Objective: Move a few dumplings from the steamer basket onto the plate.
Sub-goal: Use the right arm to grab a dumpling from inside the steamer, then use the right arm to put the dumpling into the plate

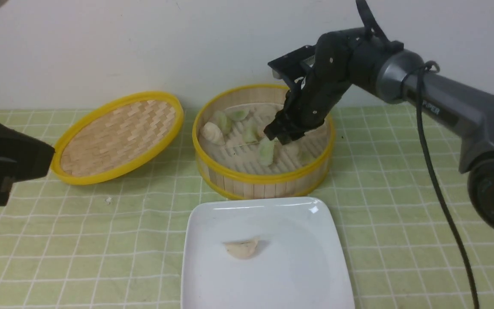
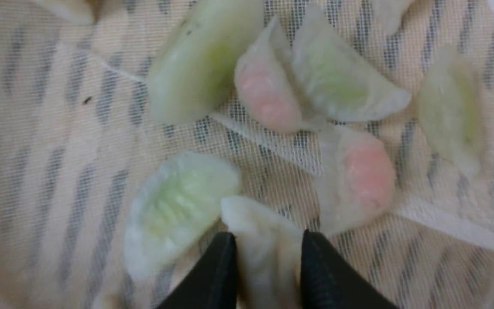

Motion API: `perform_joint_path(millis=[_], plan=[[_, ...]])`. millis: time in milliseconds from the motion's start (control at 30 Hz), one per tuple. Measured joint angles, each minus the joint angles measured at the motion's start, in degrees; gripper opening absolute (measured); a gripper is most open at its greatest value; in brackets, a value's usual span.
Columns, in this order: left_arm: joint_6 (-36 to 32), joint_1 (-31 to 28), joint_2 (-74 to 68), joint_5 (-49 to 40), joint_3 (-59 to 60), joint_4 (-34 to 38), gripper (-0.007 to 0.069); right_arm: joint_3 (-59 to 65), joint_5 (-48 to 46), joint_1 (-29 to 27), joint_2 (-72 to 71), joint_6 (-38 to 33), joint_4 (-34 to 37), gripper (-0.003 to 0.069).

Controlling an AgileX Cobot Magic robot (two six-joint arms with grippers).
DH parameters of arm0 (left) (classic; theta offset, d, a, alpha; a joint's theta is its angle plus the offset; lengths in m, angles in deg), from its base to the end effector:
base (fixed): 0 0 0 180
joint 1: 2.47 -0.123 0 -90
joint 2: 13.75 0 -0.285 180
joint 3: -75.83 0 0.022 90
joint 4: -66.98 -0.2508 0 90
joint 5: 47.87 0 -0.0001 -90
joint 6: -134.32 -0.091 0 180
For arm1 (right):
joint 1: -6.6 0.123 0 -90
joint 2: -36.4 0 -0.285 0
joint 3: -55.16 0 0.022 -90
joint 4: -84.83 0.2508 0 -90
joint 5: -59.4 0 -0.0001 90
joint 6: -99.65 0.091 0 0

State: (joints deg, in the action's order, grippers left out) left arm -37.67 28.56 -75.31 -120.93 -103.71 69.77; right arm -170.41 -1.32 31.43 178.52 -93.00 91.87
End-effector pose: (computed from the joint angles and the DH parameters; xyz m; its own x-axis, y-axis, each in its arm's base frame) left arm 0.1174 -0.0756 0.4463 -0.6827 0.2319 -0.6929 0.4436 0.8851 -0.1409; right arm 0.4604 0.2237 0.2079 -0.7525 -0.5232 -0.4001 -0.5830 0.8117 0.0350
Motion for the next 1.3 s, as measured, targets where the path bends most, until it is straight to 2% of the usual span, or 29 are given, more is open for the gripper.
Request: perform_joint_path(millis=[300, 433, 633, 833, 933, 1133, 1233, 1300], plan=[[0.0, 0.0, 0.0, 0.0, 0.0, 0.0, -0.0006, -0.1, -9.5, 0.0, -8.8, 0.9, 1.8, 0.0169], [0.0, 0.0, 0.0, 0.0, 0.0, 0.0, -0.0006, 0.4, -10.6, 0.0, -12.0, 0.8, 3.4, 0.0167], [0.0, 0.0, 0.0, 0.0, 0.0, -0.1, -0.0006, 9.2, -10.6, 0.1, -20.6, 0.6, 9.2, 0.0158], [0.0, 0.0, 0.0, 0.0, 0.0, -0.1, -0.0006, 25.5, -10.6, 3.4, -26.8, -1.6, 12.4, 0.0158], [0.0, 0.0, 0.0, 0.0, 0.0, -0.1, -0.0006, 33.0, -8.6, 6.4, -26.5, -0.6, 12.7, 0.0158], [-1.0, 0.0, 0.0, 0.0, 0.0, -0.1, -0.0006, 36.5, 0.5, 9.0, -22.4, 6.1, 10.9, 0.0158], [-1.5, 0.0, 0.0, -0.1, 0.0, -0.1, -0.0006, 36.5, 1.9, 9.0, -20.9, 8.9, 10.5, 0.0193], [-1.7, 0.0, 0.0, -0.1, 0.0, -0.1, -0.0006, 36.5, 1.9, 9.0, -20.4, 9.8, 10.0, 0.0283]])
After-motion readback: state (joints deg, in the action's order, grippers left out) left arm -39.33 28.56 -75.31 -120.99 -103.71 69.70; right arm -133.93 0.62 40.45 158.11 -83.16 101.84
